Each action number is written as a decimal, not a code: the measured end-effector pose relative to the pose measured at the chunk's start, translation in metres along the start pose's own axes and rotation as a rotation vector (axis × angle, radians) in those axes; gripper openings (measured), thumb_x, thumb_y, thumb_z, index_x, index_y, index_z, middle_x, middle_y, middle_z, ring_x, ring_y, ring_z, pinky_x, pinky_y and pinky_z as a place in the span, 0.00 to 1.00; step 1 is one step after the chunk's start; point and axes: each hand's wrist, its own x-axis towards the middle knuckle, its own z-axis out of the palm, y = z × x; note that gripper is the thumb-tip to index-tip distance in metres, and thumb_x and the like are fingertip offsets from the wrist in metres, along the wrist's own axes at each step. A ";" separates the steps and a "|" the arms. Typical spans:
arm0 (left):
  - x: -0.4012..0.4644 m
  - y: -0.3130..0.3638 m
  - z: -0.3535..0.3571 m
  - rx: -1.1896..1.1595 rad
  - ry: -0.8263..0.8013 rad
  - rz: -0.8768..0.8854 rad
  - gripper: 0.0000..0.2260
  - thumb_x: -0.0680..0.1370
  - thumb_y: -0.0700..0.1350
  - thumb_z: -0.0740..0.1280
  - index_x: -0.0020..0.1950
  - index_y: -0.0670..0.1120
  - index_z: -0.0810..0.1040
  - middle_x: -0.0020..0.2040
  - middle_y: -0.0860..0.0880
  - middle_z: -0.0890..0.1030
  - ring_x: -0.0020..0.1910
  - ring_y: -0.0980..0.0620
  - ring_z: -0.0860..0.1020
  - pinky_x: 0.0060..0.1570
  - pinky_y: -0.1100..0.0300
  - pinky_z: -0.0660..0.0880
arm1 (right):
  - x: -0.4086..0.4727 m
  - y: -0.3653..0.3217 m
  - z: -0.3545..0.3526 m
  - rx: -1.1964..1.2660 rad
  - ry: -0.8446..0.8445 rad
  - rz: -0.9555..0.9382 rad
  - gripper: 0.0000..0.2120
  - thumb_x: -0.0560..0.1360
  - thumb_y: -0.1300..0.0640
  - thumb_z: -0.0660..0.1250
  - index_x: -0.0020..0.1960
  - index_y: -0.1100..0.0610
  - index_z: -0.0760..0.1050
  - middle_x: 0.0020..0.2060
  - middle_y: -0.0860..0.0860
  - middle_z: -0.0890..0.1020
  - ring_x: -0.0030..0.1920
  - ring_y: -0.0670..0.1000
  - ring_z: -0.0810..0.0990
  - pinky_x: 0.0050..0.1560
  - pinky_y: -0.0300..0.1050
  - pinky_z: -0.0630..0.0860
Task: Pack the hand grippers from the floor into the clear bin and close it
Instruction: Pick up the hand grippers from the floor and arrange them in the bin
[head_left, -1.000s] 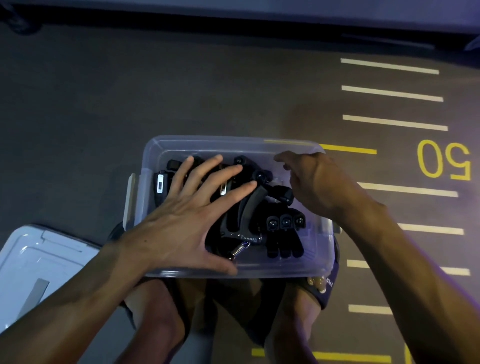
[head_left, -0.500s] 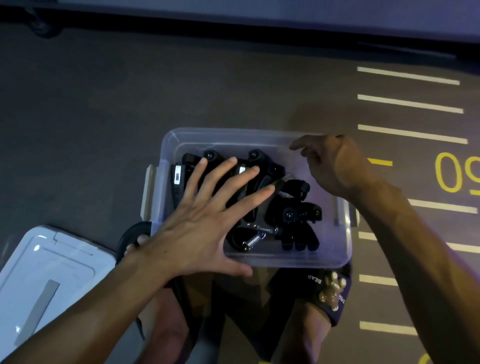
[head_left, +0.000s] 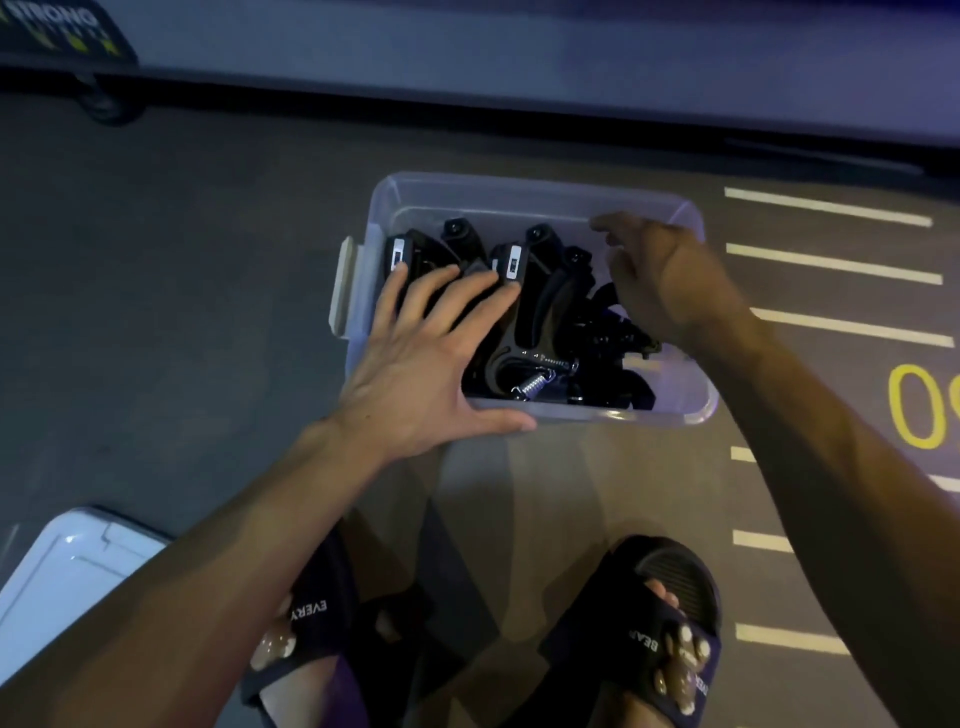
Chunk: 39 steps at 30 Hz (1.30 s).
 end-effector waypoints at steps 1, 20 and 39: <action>0.001 0.000 0.001 0.002 0.015 0.005 0.51 0.67 0.81 0.58 0.82 0.52 0.59 0.80 0.51 0.64 0.80 0.44 0.60 0.80 0.37 0.49 | -0.005 -0.003 -0.001 0.006 0.033 -0.020 0.19 0.80 0.62 0.58 0.71 0.57 0.72 0.61 0.60 0.81 0.60 0.61 0.80 0.61 0.51 0.76; 0.040 -0.046 -0.028 0.179 0.131 0.334 0.14 0.80 0.52 0.62 0.52 0.51 0.87 0.51 0.56 0.84 0.62 0.44 0.76 0.67 0.49 0.62 | -0.045 -0.027 0.026 0.008 0.085 -0.018 0.08 0.68 0.54 0.76 0.45 0.55 0.81 0.45 0.52 0.84 0.64 0.54 0.76 0.59 0.53 0.72; 0.020 -0.063 -0.026 0.544 -0.196 0.190 0.40 0.84 0.65 0.35 0.51 0.52 0.86 0.54 0.58 0.84 0.83 0.42 0.55 0.79 0.34 0.42 | -0.060 -0.042 0.032 0.020 0.085 0.035 0.09 0.71 0.56 0.73 0.49 0.56 0.77 0.48 0.54 0.83 0.65 0.60 0.75 0.62 0.58 0.69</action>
